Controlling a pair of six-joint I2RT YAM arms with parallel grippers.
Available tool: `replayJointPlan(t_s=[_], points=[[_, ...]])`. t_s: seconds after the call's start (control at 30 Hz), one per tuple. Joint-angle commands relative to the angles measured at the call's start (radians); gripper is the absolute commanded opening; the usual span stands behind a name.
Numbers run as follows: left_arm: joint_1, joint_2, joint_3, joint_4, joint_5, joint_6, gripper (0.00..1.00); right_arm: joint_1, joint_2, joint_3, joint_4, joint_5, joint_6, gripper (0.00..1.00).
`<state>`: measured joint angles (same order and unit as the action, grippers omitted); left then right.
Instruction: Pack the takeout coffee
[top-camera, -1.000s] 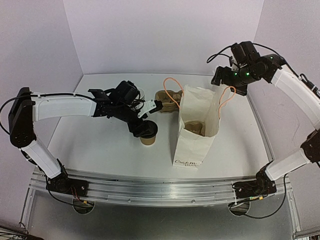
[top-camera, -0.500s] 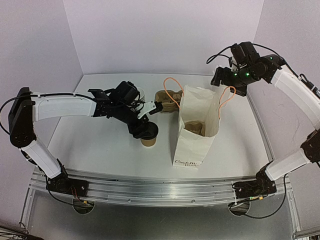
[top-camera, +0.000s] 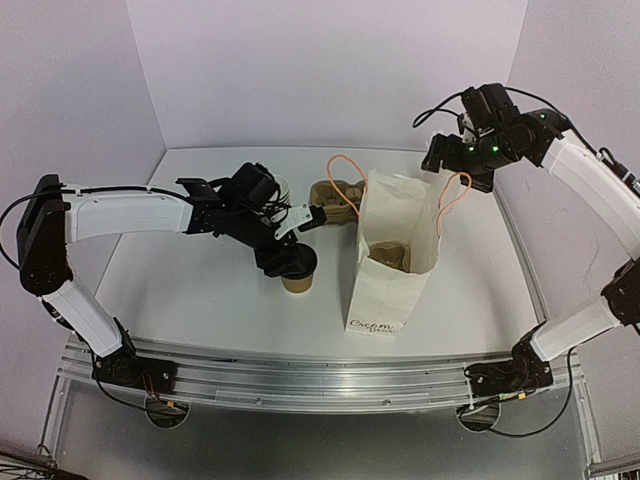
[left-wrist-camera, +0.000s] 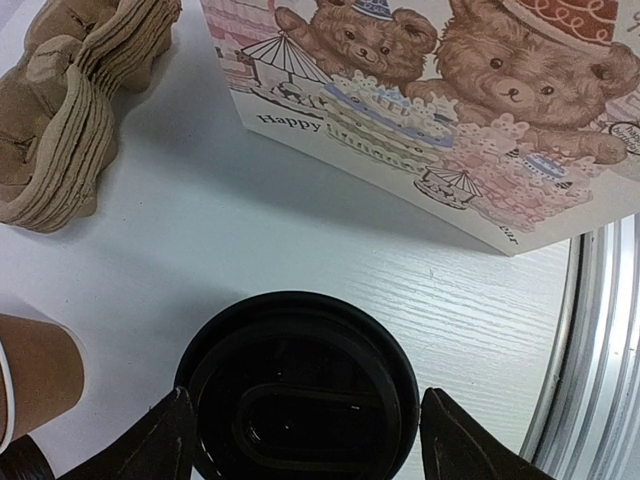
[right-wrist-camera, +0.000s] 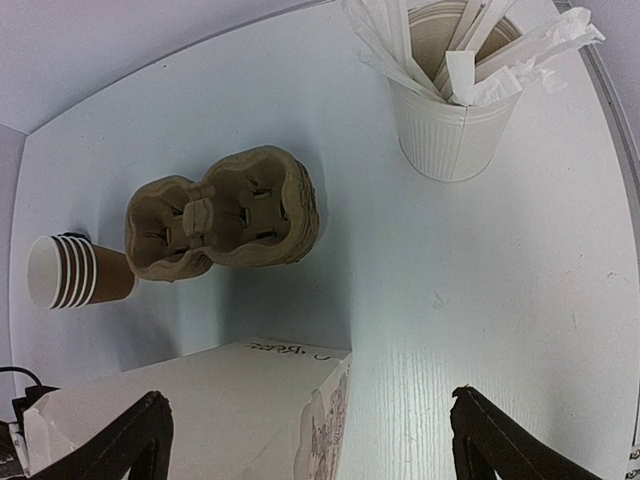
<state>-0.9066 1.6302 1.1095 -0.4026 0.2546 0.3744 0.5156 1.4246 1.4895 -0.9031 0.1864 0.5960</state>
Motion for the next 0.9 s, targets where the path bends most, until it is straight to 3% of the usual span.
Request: replayJointPlan(t_s=[0.0,0.23,0.43,0.67,0.87], points=[[0.002,0.000,-0.012,-0.041,0.003,0.008,0.72,-0.002,0.002,-0.003,0.004,0.002,-0.010,0.92],[0.002,-0.031,-0.009,-0.041,0.041,0.024,0.65,-0.003,0.002,-0.006,0.004,-0.001,-0.009,0.92],[0.006,-0.058,0.001,-0.010,-0.022,0.025,0.61,-0.003,0.001,-0.005,0.006,0.002,-0.011,0.92],[0.009,-0.056,0.009,-0.023,-0.011,0.030,0.50,-0.003,-0.005,-0.014,0.007,0.007,-0.003,0.92],[0.009,-0.060,0.042,-0.032,0.003,0.026,0.48,-0.003,-0.015,-0.013,0.007,0.011,-0.005,0.92]])
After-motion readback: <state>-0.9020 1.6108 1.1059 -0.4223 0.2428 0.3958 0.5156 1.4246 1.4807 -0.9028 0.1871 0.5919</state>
